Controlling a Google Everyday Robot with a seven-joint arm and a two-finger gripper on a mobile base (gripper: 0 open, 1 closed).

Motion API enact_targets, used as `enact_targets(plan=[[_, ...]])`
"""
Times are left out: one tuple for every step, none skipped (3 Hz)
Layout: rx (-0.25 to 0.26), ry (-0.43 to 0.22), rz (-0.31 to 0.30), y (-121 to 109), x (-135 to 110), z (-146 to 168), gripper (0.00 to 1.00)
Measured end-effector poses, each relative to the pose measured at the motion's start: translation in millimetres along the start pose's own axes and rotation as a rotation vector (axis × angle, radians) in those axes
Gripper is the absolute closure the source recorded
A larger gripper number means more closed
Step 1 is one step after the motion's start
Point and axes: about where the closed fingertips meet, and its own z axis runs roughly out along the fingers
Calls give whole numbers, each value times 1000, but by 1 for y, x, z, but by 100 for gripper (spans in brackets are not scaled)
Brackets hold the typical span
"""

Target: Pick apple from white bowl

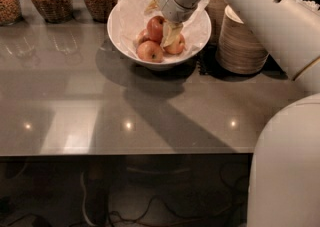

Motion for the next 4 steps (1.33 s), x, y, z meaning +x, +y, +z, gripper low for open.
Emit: enact_targets(plan=[[-2, 1, 0, 1, 1, 1, 55], [-10, 16, 0, 3, 3, -3, 79], [-2, 38, 3, 2, 5, -20, 99], [41, 11, 26, 2, 8, -49, 100]])
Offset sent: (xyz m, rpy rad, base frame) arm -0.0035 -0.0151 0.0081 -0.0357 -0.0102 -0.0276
